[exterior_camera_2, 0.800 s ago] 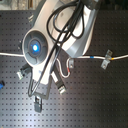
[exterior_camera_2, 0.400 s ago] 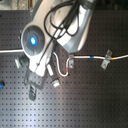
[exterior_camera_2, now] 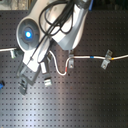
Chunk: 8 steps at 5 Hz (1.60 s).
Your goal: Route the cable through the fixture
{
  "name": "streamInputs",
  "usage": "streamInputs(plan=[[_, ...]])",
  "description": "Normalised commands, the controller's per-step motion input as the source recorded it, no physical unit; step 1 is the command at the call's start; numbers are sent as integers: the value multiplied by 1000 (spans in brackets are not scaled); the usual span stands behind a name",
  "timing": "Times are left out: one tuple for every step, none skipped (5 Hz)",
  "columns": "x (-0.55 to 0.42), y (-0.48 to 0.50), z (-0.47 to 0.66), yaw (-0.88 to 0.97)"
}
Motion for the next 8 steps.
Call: streamInputs(plan=[[-25,17,4,994],[-28,23,0,991],[-108,113,103,883],[-260,314,284,703],[0,0,54,0],[-202,551,272,234],[-16,474,96,360],[382,264,43,206]])
